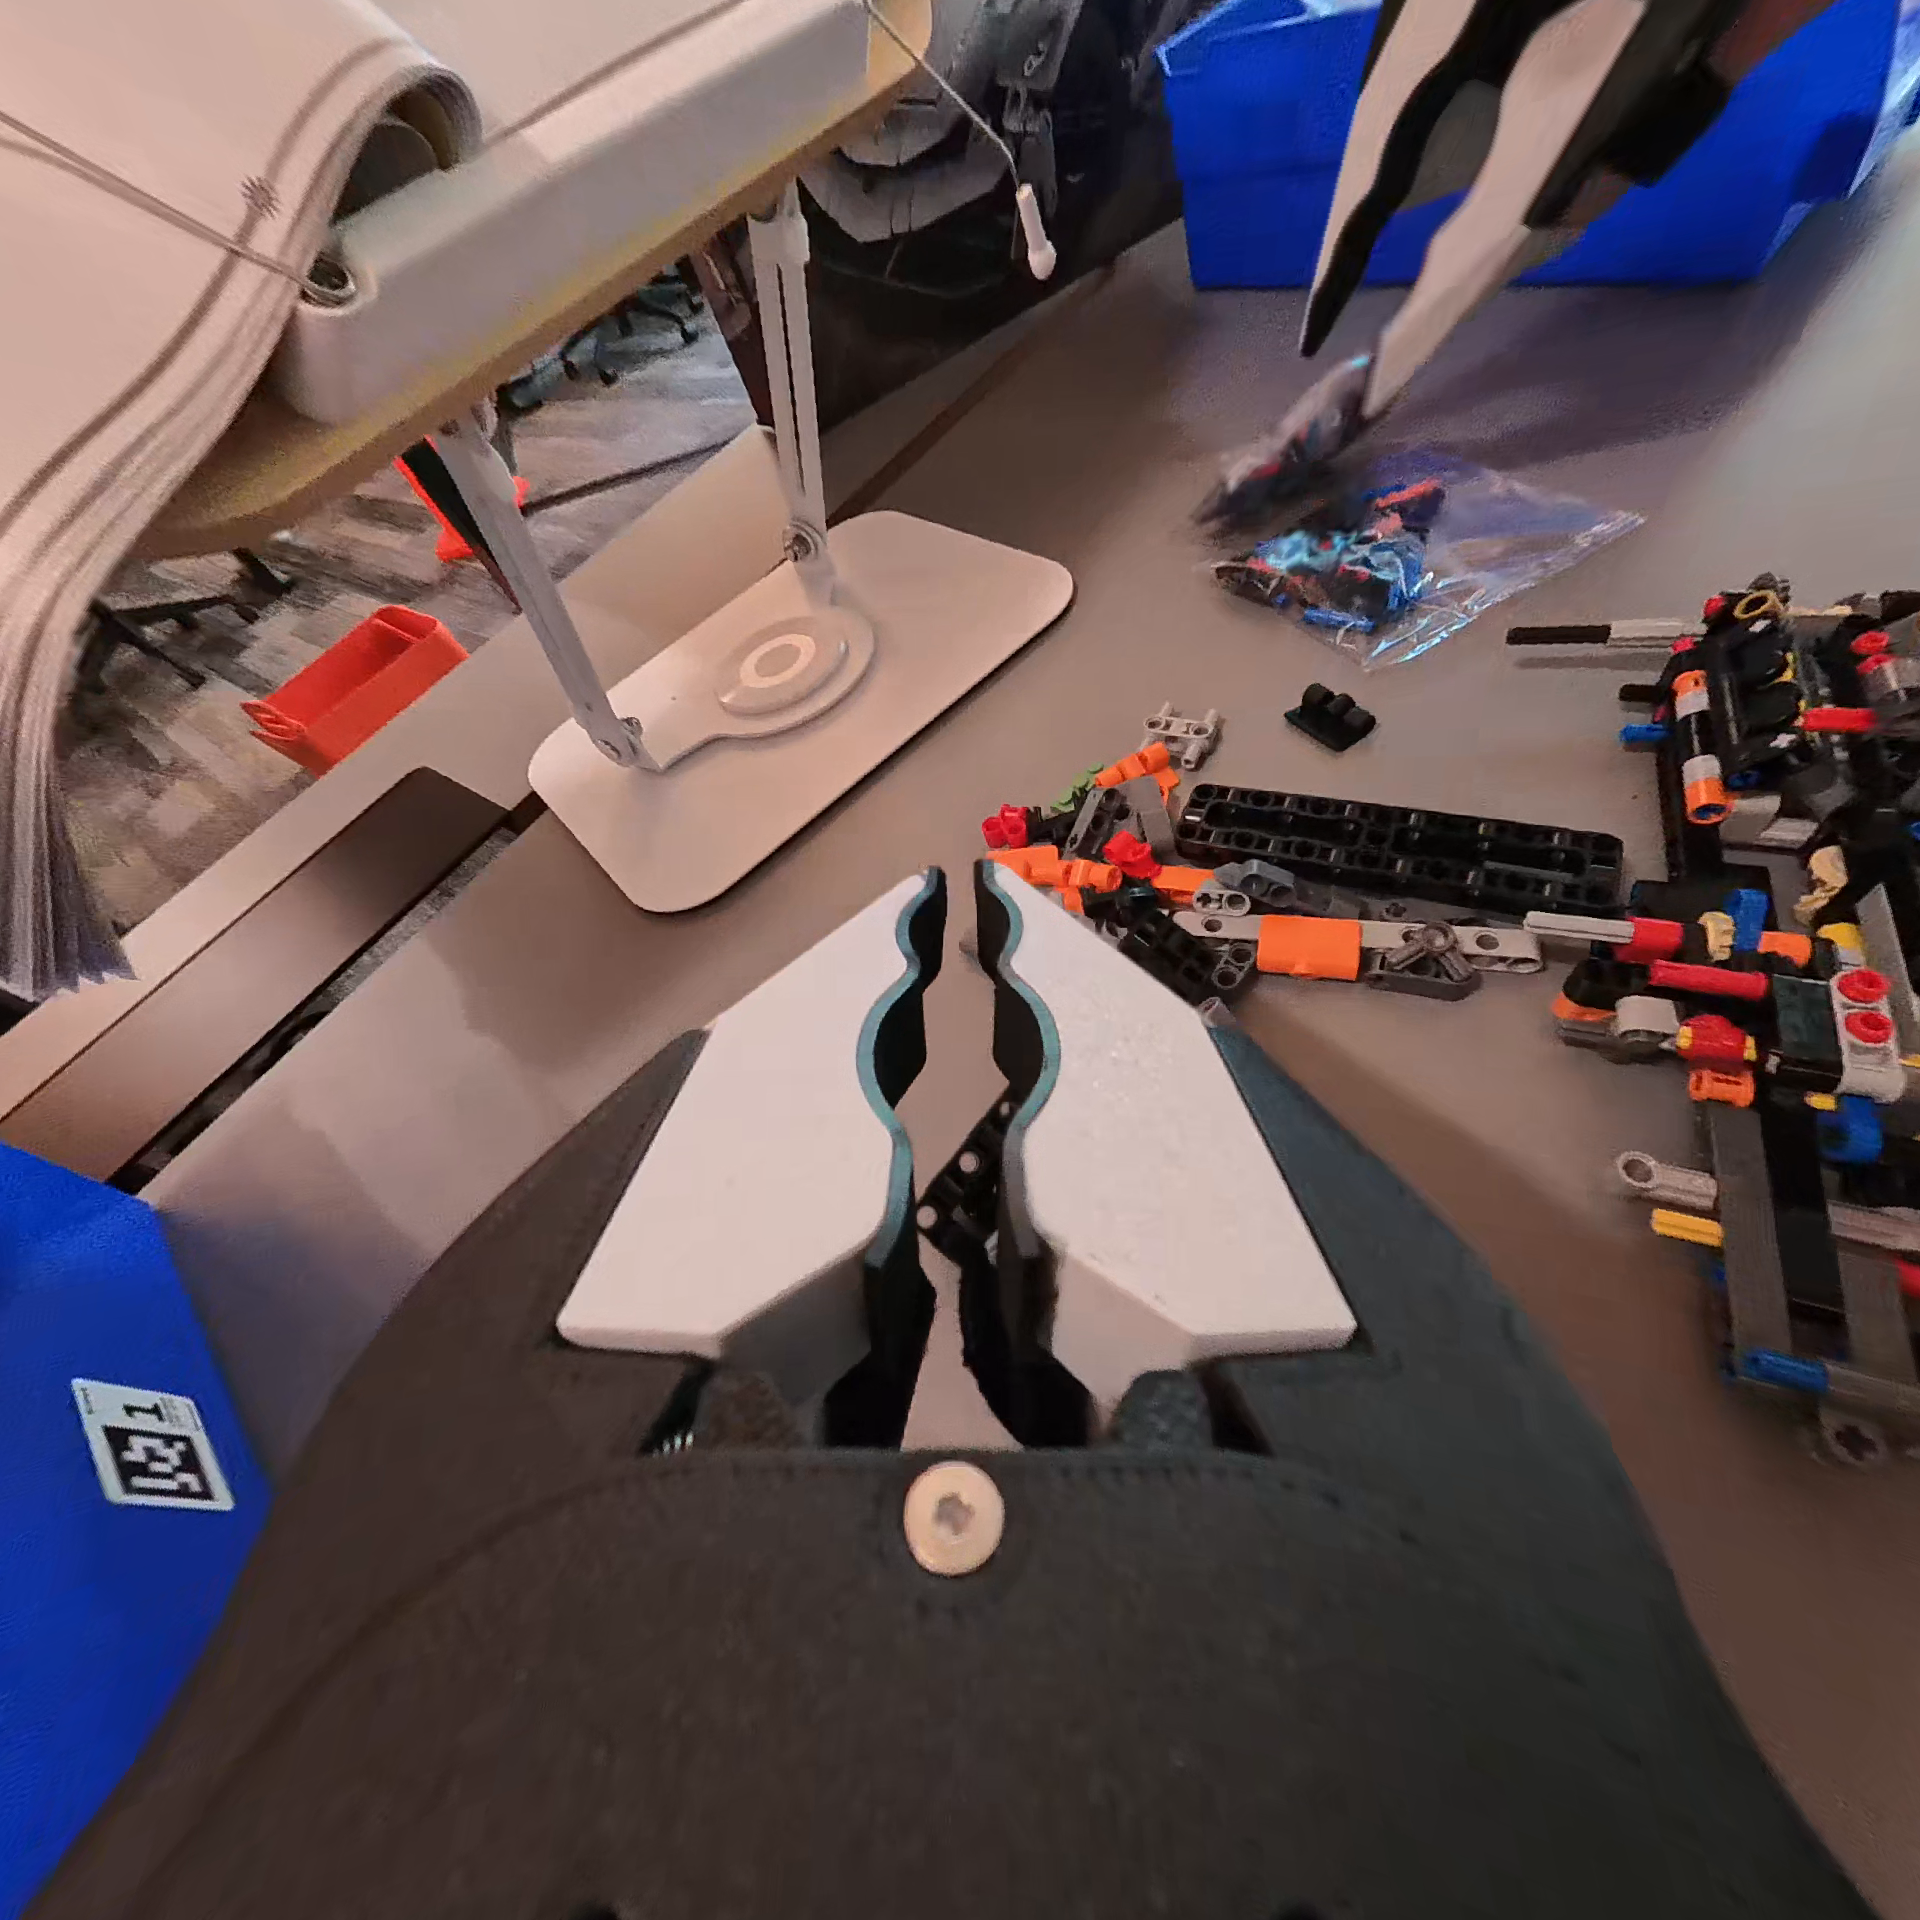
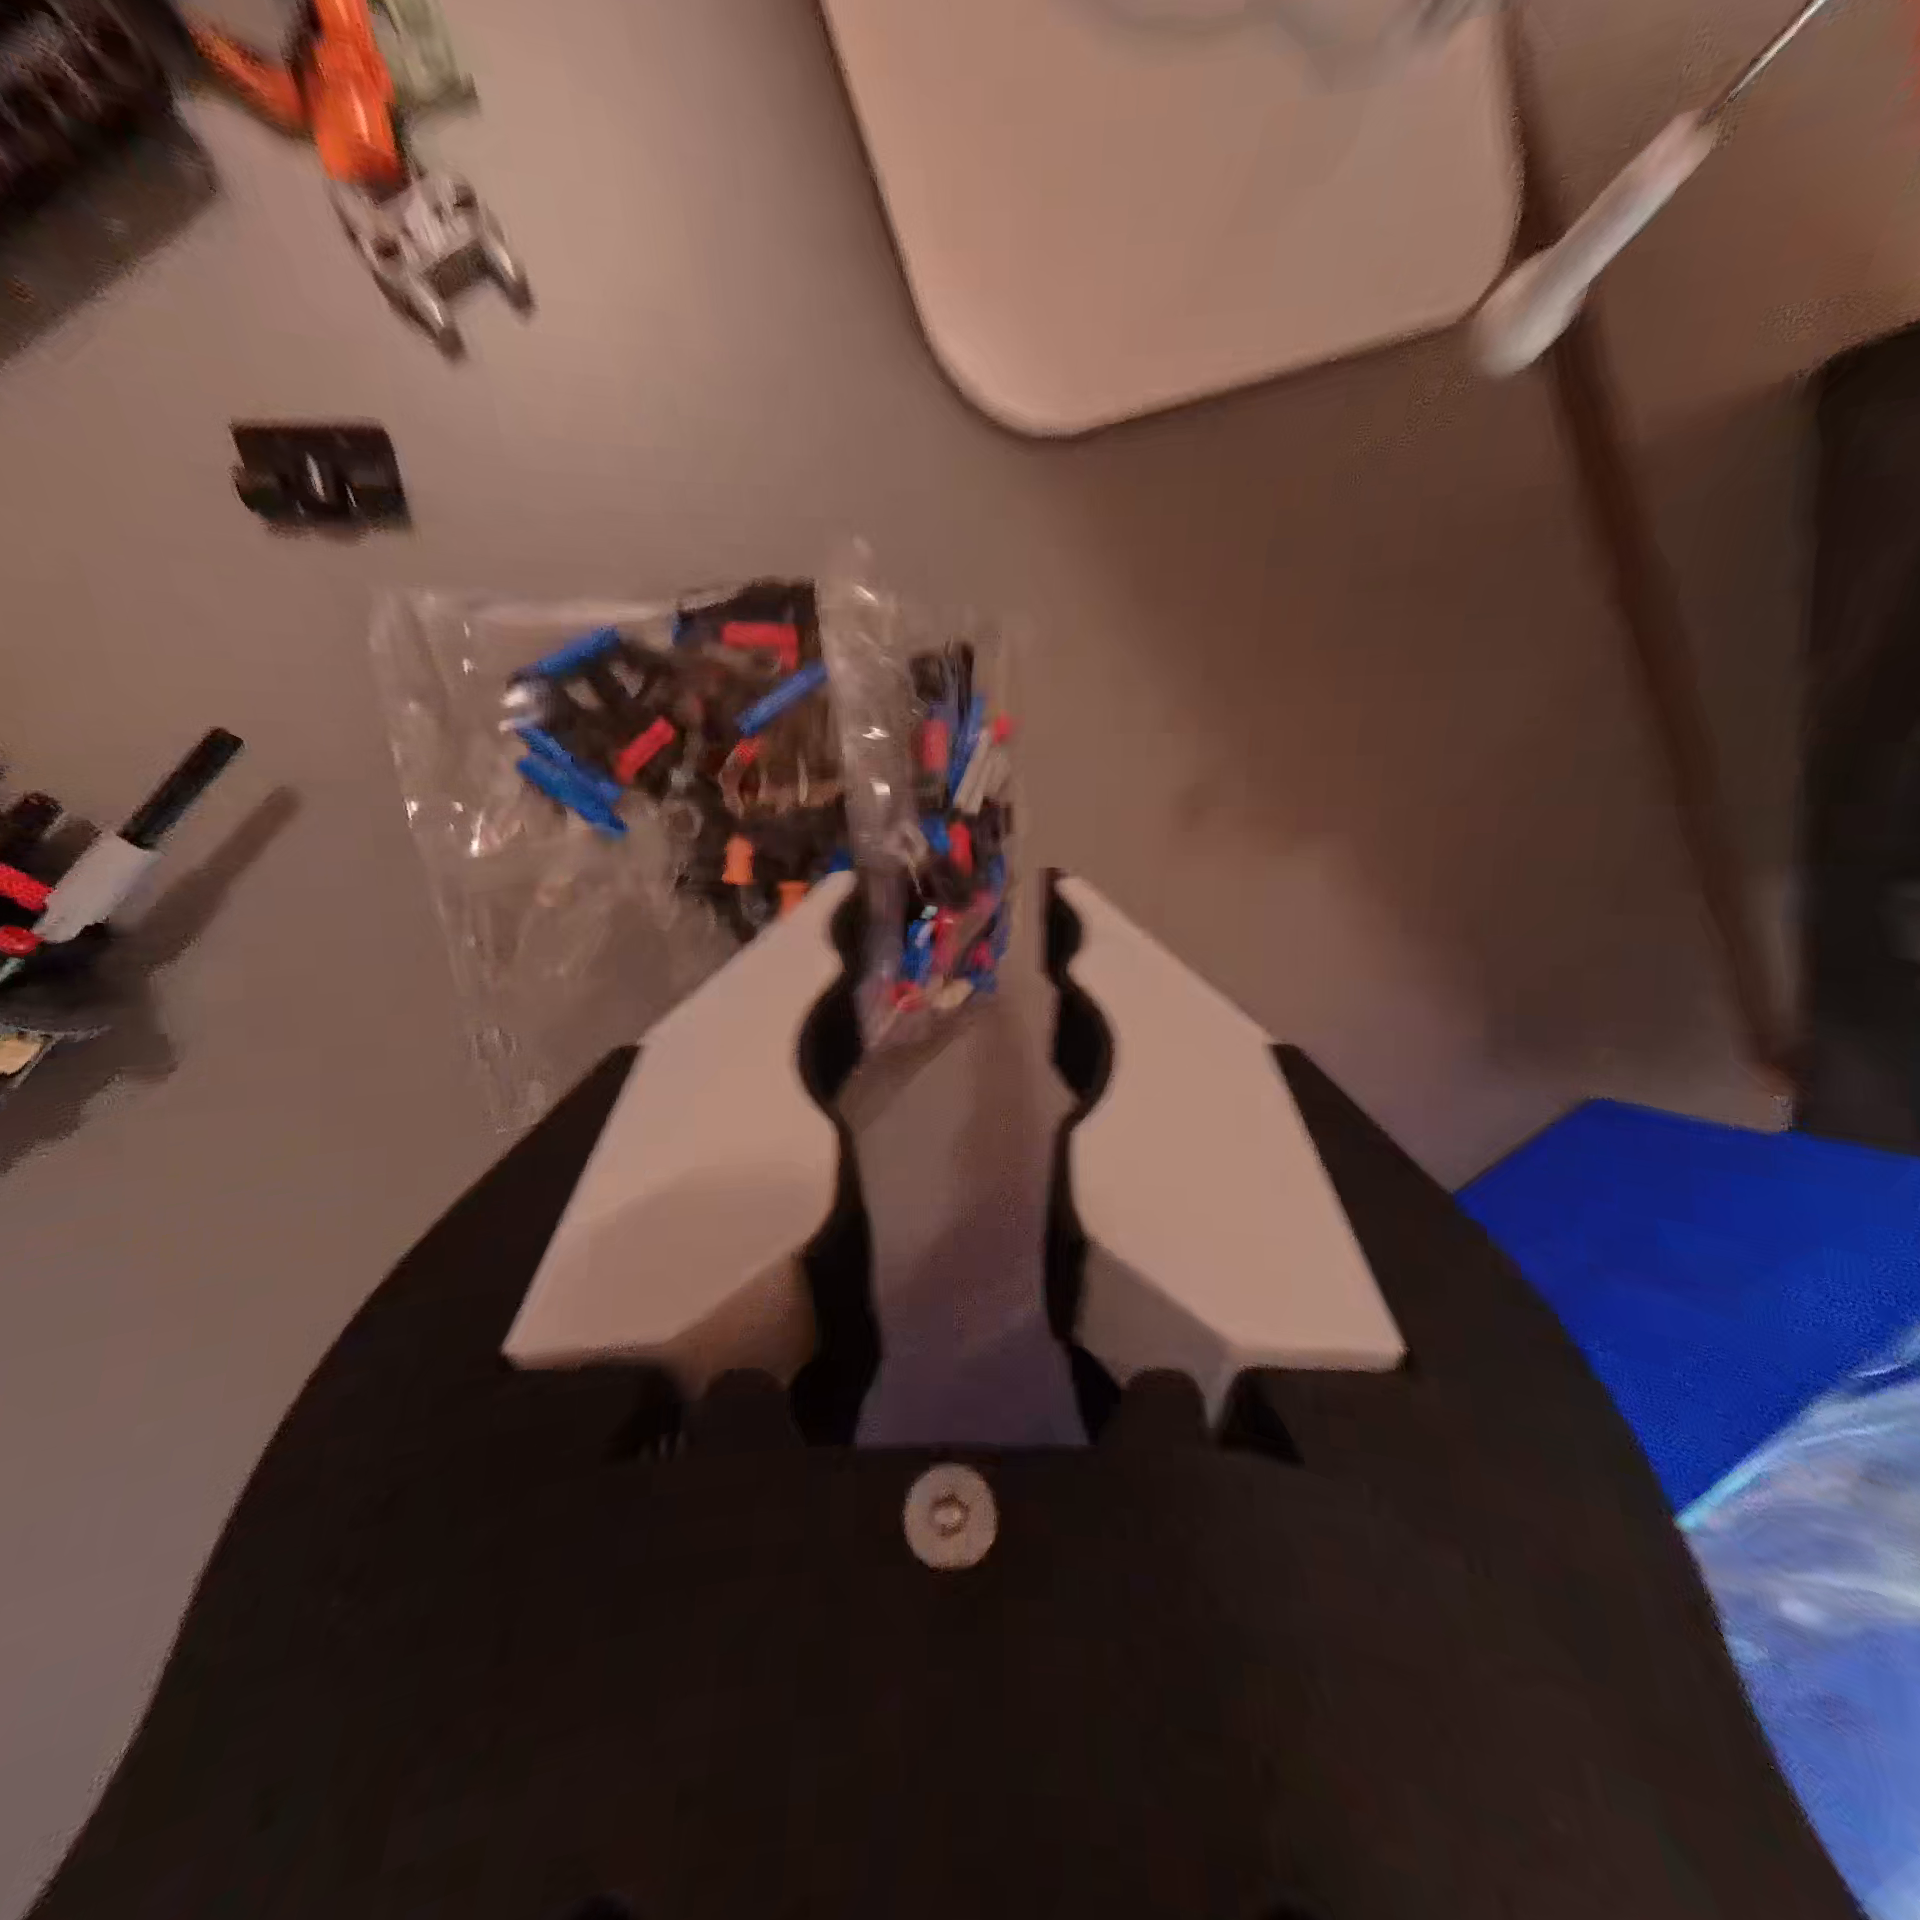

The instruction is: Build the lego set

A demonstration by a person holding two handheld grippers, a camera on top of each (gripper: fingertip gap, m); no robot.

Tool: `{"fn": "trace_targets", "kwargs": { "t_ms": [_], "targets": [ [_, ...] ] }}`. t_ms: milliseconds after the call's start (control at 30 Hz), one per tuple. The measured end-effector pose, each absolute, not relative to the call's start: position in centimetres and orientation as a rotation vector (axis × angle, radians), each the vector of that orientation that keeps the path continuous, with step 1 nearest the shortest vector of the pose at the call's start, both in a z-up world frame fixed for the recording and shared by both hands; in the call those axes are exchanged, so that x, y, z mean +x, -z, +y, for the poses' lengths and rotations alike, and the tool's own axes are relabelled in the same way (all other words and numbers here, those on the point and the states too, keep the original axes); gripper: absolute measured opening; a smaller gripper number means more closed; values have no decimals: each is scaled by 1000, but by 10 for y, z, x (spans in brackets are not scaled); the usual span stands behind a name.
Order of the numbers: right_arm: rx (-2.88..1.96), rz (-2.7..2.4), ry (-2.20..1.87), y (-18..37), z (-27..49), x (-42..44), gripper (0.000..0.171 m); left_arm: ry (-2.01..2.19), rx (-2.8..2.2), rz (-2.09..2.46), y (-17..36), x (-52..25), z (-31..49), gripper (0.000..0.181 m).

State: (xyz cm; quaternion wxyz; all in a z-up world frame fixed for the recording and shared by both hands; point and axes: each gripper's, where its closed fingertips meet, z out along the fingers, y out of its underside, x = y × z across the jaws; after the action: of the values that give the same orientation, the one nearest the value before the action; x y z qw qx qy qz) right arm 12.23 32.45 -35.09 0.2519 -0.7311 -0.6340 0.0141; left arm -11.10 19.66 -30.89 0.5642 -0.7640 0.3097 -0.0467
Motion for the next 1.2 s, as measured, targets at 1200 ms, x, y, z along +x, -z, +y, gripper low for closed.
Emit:
{"fn": "trace_targets", "kwargs": {
  "t_ms": [1200],
  "targets": [
    [-1487, -2454, -661, 391, 98, 90, 59, 139, -1778, 795, 316, -113, 190, 4]
  ]
}}
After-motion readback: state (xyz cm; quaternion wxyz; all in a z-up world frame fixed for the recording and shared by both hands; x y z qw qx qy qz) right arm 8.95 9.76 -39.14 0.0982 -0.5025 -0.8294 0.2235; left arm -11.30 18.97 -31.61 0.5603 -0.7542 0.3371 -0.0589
